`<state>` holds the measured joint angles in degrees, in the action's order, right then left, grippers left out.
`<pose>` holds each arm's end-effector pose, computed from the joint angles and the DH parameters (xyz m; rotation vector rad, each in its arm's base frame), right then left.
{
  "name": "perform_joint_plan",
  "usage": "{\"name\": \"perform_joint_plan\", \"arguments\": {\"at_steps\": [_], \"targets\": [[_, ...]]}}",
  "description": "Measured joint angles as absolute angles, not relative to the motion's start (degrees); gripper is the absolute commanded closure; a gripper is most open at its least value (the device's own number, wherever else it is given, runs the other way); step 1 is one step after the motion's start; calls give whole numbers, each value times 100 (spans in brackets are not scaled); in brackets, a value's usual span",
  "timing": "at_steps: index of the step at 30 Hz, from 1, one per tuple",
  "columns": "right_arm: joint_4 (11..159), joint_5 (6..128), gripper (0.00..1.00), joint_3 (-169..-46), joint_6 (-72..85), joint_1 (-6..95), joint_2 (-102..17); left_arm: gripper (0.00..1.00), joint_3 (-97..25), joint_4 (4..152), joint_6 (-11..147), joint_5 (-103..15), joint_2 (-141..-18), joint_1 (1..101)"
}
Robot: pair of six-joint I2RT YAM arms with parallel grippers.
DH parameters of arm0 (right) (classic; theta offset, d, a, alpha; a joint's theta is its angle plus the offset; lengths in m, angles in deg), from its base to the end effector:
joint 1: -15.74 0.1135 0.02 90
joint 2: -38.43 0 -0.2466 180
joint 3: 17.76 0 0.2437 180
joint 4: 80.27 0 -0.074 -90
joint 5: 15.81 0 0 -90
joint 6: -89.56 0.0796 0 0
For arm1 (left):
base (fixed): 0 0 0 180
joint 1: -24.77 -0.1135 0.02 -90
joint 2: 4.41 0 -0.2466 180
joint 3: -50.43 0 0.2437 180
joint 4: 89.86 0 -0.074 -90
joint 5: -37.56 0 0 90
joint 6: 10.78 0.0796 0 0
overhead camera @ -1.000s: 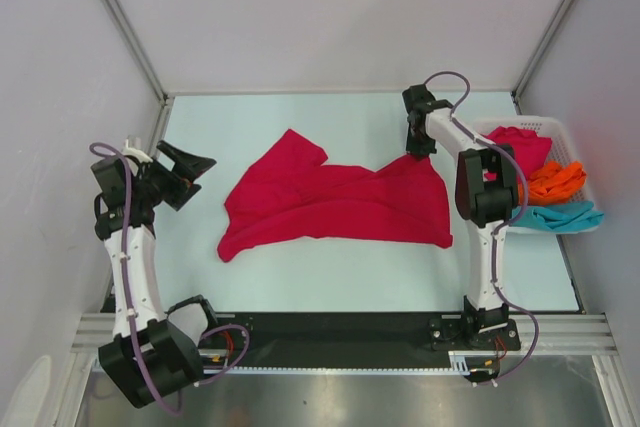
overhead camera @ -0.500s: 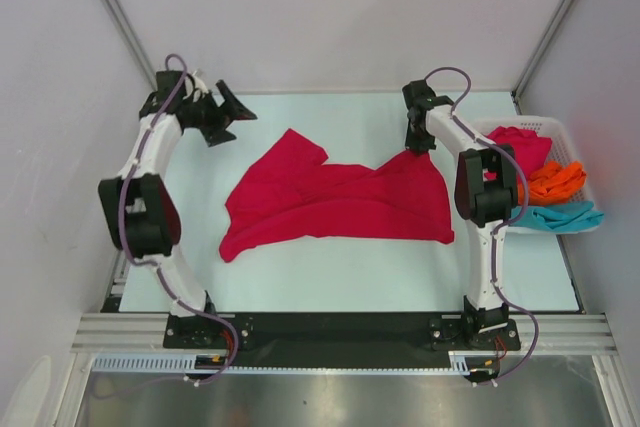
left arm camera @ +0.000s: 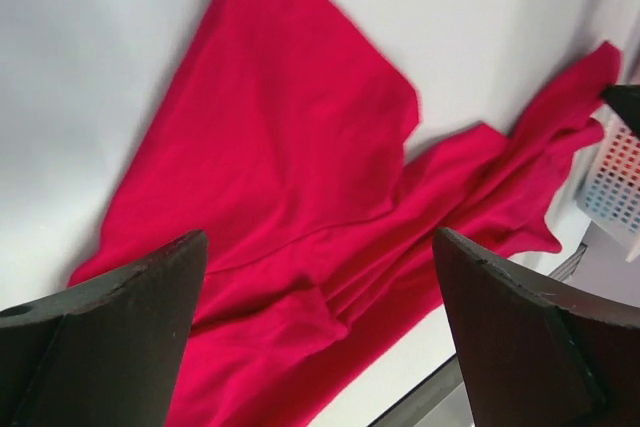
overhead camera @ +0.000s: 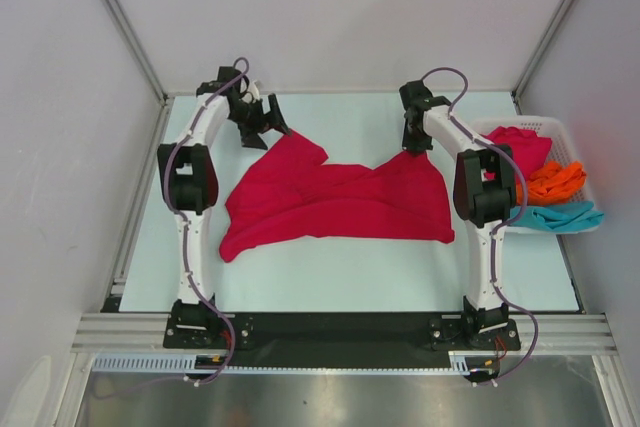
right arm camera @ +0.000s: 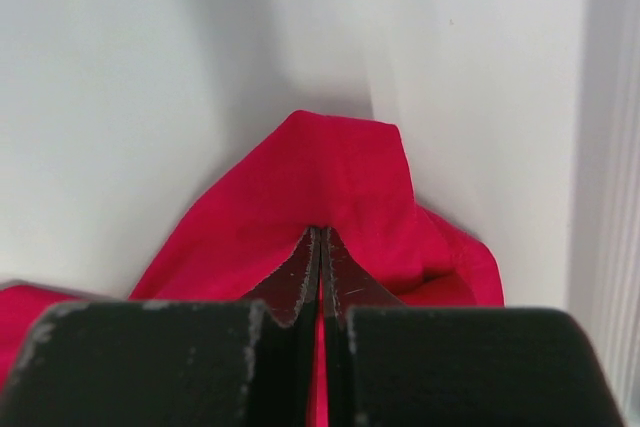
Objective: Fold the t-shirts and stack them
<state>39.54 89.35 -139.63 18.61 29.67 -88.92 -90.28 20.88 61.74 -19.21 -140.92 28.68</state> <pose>0.4654 0.0940 0.1488 0.1948 2.6503 -0.1764 0.4971 -0.0777 0.1736 -0.1413 2.6879 -0.8977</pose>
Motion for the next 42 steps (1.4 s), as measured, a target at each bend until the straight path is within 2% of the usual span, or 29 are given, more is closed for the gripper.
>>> {"name": "perform_joint_plan", "arguments": {"at_steps": [9, 16, 29, 37, 41, 42], "targets": [[3945, 8924, 100, -13961, 1900, 3039, -8862, 0, -8938, 2005, 6089, -2266, -14439, 2878], [3923, 8941, 100, -13830, 1900, 3114, -8503, 0, -8564, 2639, 5571, -2664, -14413, 2896], [3875, 9046, 100, -13659, 1900, 3127, -8237, 0, -9334, 2895, 5210, -2865, -14785, 2913], [3810, 9094, 100, -13486, 1900, 3153, -8116, 0, -9297, 3011, 4966, -2841, -14912, 2916], [3759, 9114, 100, -13438, 1900, 3197, -8001, 6, -9082, 3207, 4907, -2806, -14815, 2918], [3751, 9122, 100, -13438, 1903, 3212, -7974, 10, -9047, 3234, 4900, -2801, -14802, 2918]]}}
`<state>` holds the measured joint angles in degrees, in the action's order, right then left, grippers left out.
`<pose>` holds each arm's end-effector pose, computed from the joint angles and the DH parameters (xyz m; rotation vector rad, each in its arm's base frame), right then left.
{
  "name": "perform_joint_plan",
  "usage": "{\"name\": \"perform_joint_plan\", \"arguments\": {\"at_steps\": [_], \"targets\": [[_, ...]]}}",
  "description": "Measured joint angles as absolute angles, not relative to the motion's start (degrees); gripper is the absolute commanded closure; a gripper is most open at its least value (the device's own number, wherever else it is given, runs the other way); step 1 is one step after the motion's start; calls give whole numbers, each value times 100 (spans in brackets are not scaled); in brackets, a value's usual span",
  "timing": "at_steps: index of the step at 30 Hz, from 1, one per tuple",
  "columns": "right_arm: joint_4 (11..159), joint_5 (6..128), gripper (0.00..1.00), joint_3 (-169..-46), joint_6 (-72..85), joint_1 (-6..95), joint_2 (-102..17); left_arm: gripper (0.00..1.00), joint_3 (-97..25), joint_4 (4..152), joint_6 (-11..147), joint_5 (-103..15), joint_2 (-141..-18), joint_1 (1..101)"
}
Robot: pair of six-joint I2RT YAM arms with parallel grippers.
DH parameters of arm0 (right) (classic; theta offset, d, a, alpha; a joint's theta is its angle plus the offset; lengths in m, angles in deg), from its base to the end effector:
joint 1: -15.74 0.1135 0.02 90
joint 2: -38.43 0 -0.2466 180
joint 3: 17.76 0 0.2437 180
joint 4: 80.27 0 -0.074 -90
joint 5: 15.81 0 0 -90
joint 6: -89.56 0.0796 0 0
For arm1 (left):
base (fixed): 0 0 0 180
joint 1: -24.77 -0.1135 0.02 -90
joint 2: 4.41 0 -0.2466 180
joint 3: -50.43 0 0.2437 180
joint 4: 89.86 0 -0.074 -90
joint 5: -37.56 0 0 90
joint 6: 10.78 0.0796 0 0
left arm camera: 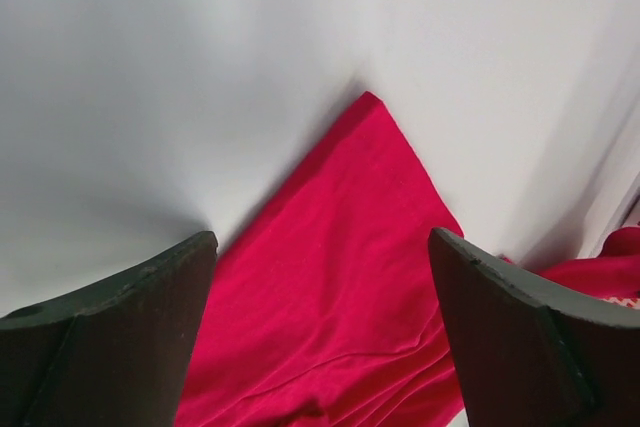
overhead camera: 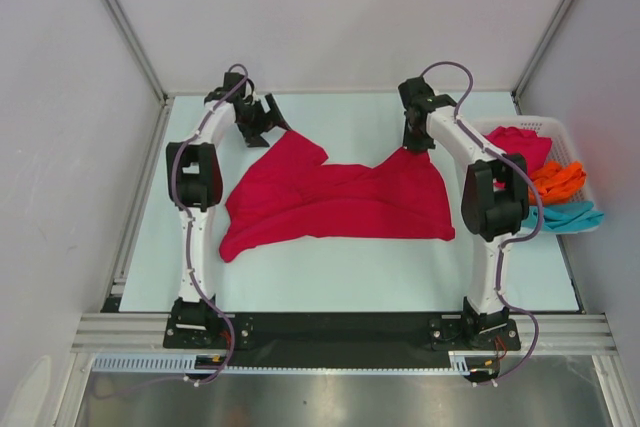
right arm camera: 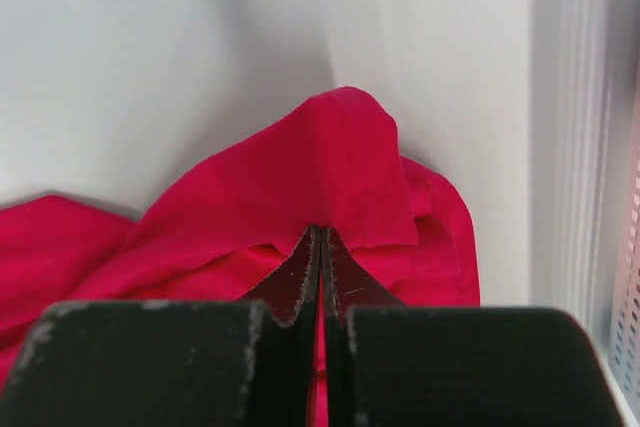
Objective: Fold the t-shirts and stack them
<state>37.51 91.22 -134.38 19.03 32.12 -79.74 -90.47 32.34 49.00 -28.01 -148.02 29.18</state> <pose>0.4348 0.1035 0.1896 0.1615 2.6084 -0.1848 0.5299 -0.0739 0.1208 -0.4490 2.6423 -0.7626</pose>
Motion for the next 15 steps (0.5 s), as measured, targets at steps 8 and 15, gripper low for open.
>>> {"name": "perform_joint_plan", "arguments": {"at_steps": [8, 15], "targets": [[3698, 9173, 100, -13423, 1900, 3258, -7810, 54, -8416, 3798, 4747, -2506, -14608, 2929], [3644, 9199, 100, -13390, 1903, 3258, -7738, 100, -7557, 4281, 4483, -2082, -14433, 2959]]}}
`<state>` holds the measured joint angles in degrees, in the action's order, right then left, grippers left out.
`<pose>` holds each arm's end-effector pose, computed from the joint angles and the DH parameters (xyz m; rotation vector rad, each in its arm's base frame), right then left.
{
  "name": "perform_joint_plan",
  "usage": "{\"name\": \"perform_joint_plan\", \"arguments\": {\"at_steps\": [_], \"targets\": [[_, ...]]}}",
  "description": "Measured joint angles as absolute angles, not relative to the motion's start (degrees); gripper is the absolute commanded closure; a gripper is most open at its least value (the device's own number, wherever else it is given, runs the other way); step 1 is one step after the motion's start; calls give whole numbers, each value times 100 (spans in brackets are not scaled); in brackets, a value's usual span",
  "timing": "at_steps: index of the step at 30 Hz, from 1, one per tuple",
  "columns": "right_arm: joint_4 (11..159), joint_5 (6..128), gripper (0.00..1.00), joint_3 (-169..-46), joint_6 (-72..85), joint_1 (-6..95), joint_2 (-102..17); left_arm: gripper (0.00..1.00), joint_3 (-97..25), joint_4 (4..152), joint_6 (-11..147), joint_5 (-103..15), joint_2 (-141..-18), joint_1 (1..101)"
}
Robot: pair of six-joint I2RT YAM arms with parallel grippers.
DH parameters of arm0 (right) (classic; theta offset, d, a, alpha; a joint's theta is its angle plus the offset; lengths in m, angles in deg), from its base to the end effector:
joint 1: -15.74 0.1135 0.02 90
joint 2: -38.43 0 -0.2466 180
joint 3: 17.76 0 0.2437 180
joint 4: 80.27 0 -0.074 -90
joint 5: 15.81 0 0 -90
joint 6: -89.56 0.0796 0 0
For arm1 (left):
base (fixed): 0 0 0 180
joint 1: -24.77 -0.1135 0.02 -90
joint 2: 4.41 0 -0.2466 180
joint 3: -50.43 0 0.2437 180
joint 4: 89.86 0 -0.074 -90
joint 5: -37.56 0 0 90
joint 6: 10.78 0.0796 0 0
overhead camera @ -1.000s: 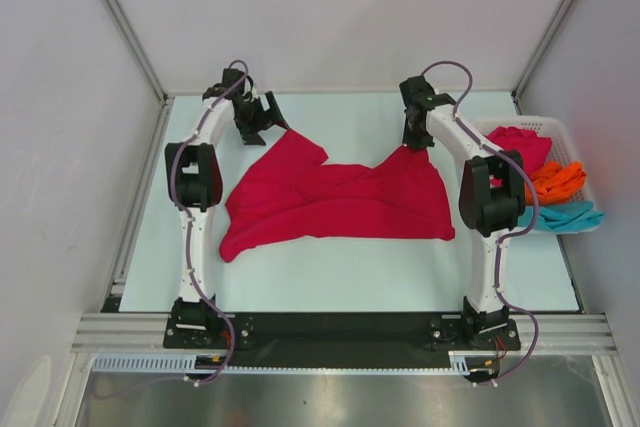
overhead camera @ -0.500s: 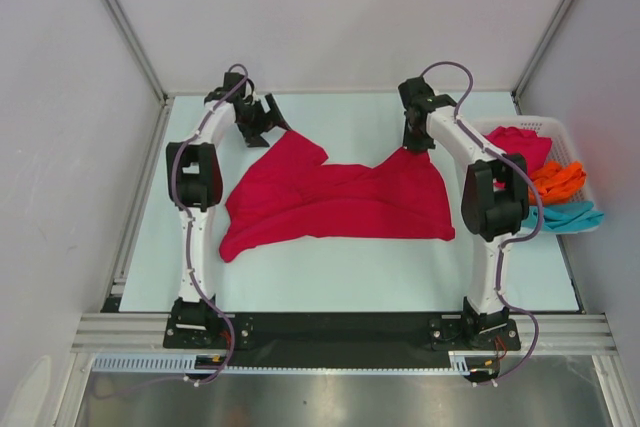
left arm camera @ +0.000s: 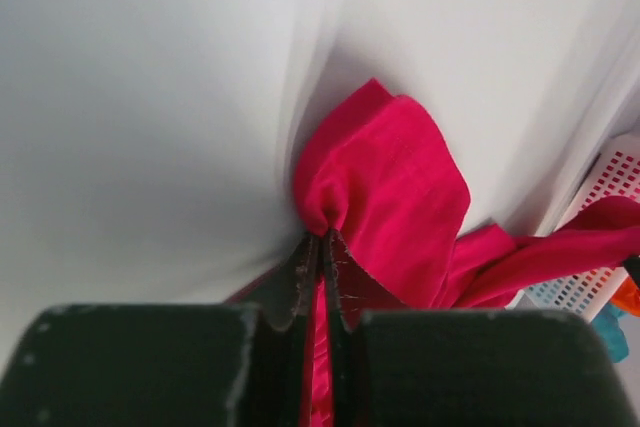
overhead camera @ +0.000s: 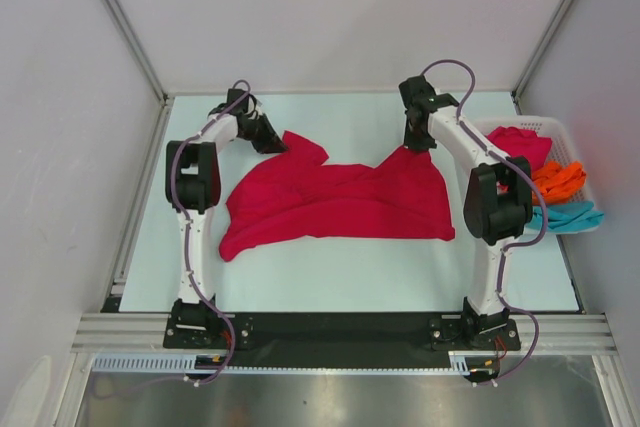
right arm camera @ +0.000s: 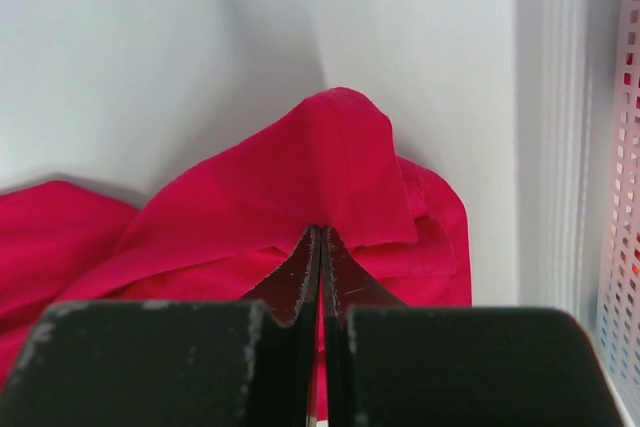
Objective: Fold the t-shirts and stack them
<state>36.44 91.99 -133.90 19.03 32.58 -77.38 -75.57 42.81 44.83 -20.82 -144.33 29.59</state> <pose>0.4274 0.1039 0.2035 0.1571 2.5906 -0.1916 0.5081 -0.0847 0.0893 -0.4992 2.6588 -0.9517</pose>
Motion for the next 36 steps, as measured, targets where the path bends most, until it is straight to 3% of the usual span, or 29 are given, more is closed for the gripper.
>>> {"name": "perform_joint_plan", "arguments": {"at_steps": [14, 21, 29, 36], "targets": [[3628, 9249, 100, -13292, 1905, 3321, -7734, 100, -7391, 4464, 4463, -2052, -14335, 2990], [3635, 9321, 100, -13264, 1872, 3321, -7736, 100, -8274, 3808, 4623, -2249, -14308, 2922], [3508, 9278, 100, -14223, 1780, 3039, -8285, 100, -8438, 3433, 4848, -2303, -13762, 2653], [3488, 9236, 100, -14345, 1778, 2823, -8361, 100, -8289, 3284, 5001, -2430, -13556, 2511]]}}
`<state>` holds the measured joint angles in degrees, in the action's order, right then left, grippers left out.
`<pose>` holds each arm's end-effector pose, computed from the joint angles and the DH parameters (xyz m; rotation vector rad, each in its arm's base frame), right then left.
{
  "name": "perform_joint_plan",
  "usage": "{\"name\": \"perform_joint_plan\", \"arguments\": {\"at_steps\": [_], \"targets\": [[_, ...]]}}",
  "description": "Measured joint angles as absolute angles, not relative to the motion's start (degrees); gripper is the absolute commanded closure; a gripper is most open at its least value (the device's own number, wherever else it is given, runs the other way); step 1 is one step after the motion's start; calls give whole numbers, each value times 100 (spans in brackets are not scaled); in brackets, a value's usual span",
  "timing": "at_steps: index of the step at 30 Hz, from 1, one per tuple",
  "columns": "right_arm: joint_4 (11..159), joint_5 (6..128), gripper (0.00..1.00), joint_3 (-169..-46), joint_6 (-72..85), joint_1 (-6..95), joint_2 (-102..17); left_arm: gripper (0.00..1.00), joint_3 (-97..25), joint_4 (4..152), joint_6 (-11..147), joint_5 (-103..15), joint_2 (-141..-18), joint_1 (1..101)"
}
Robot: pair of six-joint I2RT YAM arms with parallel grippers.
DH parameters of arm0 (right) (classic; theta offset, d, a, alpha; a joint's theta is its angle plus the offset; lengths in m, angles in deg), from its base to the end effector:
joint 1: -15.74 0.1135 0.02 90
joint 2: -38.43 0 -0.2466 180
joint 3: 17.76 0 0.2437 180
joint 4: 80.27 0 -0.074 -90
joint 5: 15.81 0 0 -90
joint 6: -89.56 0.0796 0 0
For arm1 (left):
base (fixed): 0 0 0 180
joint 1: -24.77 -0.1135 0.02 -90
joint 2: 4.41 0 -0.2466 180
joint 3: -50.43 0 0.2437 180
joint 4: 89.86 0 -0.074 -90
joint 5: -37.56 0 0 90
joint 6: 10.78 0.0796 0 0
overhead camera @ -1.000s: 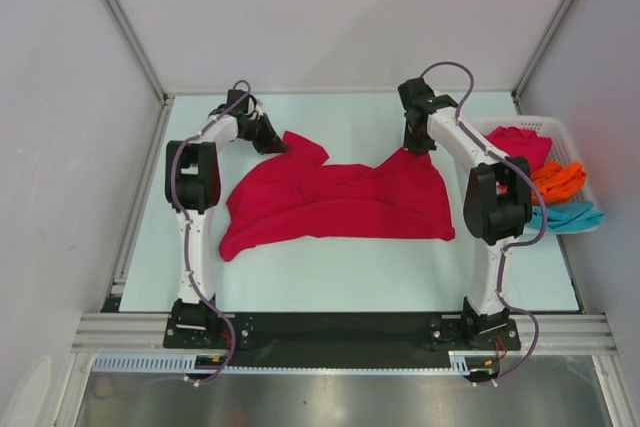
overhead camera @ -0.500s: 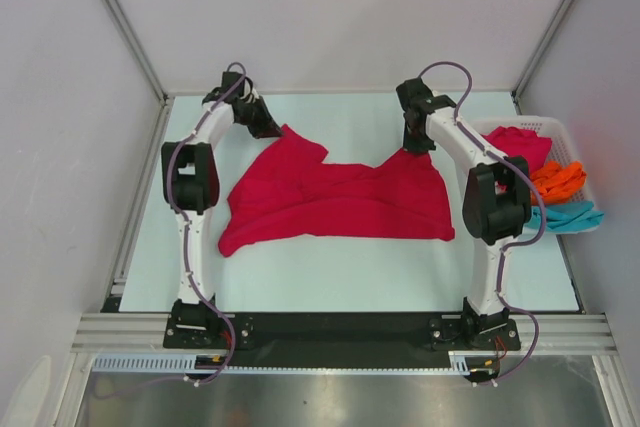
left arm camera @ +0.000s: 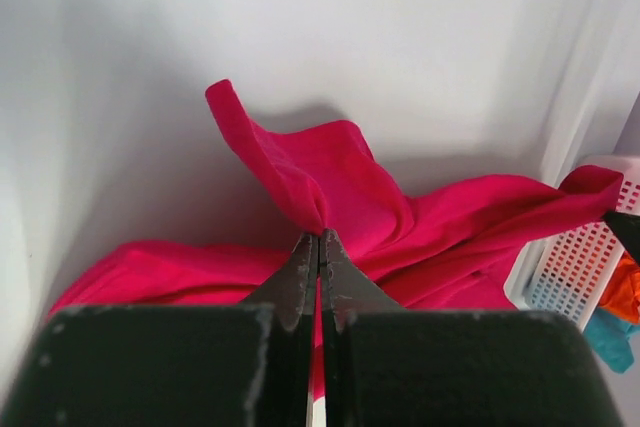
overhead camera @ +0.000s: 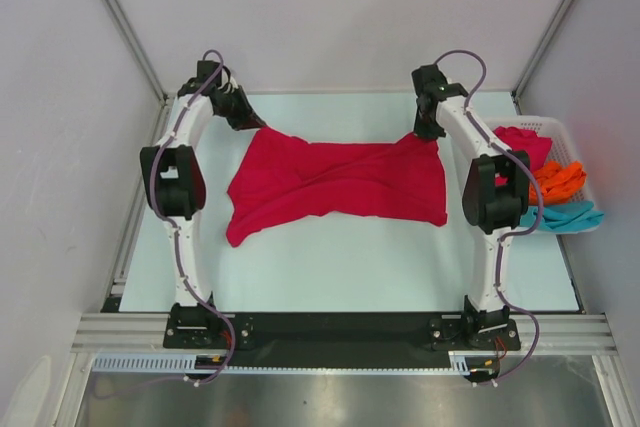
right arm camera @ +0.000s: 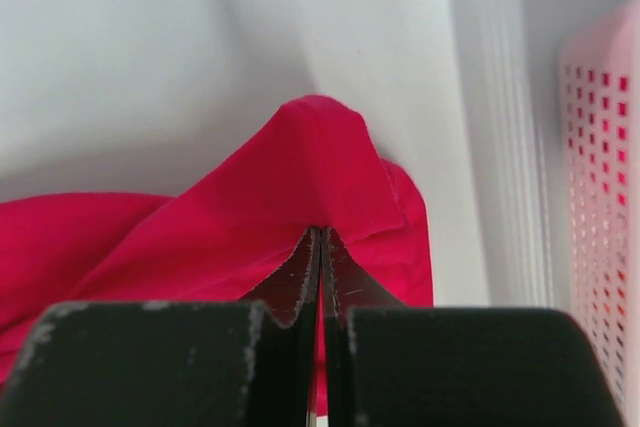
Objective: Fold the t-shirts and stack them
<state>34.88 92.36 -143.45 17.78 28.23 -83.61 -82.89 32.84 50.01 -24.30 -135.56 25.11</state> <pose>0.4605 0.0766 0.2069 0.2337 2.5595 -0.2214 0.5080 -0.0406 0.1901 -0.4425 2.5264 -0.8244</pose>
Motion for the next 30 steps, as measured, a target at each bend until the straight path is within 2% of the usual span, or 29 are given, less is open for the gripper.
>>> {"name": "perform_joint_plan", "arguments": {"at_steps": [9, 15, 30], "targets": [[3757, 9173, 100, -12767, 1791, 2856, -7649, 100, -7155, 3321, 5193, -2555, -12746, 2509], [3856, 9171, 100, -12689, 1791, 2812, -7588, 100, -6853, 3446, 5278, -2640, -12337, 2507], [4105, 9125, 100, -11257, 2023, 3199, -6475, 100, -4143, 3902, 5387, -2738, -10291, 2507]]}}
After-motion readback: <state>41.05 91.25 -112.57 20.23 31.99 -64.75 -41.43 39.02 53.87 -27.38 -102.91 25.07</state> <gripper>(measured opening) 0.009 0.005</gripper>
